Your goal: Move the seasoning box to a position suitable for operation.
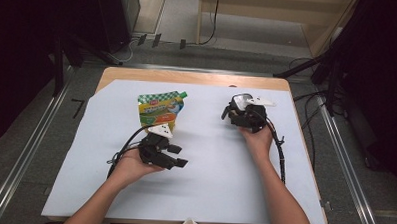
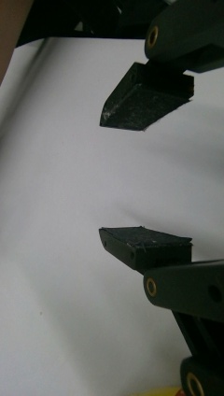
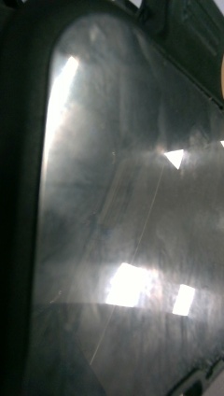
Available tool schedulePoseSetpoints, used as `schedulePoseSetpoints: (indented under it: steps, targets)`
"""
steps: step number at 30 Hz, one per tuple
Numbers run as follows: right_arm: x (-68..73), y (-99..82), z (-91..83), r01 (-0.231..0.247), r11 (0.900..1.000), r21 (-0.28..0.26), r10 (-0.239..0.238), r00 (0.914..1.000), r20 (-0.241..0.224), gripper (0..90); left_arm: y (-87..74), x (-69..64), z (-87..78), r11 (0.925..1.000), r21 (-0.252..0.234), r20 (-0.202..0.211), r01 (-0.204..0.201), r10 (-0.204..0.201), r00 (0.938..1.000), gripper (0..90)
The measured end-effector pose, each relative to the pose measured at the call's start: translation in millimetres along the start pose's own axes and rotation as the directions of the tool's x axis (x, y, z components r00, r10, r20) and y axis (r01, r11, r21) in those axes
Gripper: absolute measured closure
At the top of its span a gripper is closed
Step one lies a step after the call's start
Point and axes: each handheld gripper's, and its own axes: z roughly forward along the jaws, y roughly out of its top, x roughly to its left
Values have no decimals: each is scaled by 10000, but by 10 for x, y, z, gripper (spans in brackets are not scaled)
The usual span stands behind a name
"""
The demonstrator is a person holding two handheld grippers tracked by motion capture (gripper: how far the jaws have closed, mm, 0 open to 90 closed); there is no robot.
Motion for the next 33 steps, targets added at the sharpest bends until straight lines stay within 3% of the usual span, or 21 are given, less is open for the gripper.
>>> schedulePoseSetpoints:
  steps: [9, 16, 23, 31, 33]
  targets:
    - [103, -7, -181, 144, 9999, -85, -147, 9993, -357, 149, 47, 17, 25, 9997, -115, 97, -199, 200, 9998, 444]
    - [198, -10, -336, 322, 9994, -107, -328, 9971, -680, 150, 79, 19, 88, 9991, 75, 143, -424, 423, 9990, 497]
    - [320, -65, -488, 535, 9986, -23, -535, 9941, -949, 151, 143, -8, 67, 9947, -530, 615, -883, 915, 9939, 581]
    - [429, -180, -606, 686, 9974, 202, -660, 9917, -1104, 151, 207, 22, 82, 9953, -391, 591, -889, 911, 9941, 596]
    - [460, -203, -636, 672, 9974, 244, -639, 9910, -1173, 152, 218, 36, 87, 9958, -405, 765, -822, 851, 9934, 615]
